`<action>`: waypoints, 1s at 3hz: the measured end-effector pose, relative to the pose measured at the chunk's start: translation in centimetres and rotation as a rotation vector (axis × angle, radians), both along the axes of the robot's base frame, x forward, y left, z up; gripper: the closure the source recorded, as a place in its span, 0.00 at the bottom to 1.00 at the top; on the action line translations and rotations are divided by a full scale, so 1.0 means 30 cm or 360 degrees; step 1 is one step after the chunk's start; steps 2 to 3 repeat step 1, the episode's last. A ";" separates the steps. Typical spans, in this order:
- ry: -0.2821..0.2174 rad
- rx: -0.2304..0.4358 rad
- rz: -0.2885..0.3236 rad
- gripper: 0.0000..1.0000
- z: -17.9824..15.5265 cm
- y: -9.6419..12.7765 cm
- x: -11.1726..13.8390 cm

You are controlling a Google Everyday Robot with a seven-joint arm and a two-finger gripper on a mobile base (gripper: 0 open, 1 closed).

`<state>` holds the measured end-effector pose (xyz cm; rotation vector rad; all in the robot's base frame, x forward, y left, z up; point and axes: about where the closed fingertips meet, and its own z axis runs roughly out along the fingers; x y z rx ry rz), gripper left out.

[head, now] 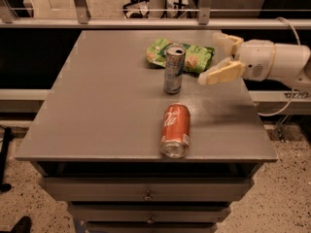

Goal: Place redbull can upright

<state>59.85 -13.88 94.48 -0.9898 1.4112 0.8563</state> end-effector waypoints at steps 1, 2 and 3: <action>-0.0008 -0.0014 0.0002 0.00 0.017 0.003 -0.005; -0.0008 -0.0014 0.0002 0.00 0.017 0.003 -0.005; -0.0008 -0.0014 0.0002 0.00 0.017 0.003 -0.005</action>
Offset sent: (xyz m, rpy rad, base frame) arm 0.0000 0.0000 0.0000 0.0000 0.0000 0.0000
